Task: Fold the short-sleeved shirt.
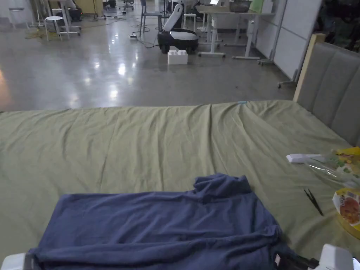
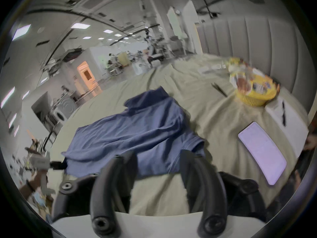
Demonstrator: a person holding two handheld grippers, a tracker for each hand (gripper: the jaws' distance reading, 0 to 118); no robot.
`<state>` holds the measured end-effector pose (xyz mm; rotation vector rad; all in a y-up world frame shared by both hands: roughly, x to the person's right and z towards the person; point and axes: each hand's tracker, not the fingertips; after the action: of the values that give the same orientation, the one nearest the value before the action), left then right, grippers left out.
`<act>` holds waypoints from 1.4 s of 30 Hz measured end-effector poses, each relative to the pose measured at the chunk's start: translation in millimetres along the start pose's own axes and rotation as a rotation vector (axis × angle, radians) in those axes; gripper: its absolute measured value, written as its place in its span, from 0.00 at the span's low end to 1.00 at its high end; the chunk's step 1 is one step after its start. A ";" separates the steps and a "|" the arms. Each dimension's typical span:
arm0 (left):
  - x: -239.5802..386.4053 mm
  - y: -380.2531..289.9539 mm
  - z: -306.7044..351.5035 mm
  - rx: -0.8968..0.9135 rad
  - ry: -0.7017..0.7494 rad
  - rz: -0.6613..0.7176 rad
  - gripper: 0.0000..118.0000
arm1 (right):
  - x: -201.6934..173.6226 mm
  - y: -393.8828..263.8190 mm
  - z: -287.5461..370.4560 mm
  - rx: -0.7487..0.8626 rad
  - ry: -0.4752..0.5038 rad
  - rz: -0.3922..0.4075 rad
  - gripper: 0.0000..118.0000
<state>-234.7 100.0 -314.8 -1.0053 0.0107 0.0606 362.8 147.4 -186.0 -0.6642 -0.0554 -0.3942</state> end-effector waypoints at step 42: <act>-13.3 -113.0 265.7 0.599 0.063 -0.095 0.69 | -13.6 -33.4 121.6 0.107 -0.164 0.199 0.60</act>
<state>-246.7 263.3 -76.6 -0.4072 0.0365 -0.0600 346.8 202.3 -72.8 -0.5890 -0.1636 -0.1439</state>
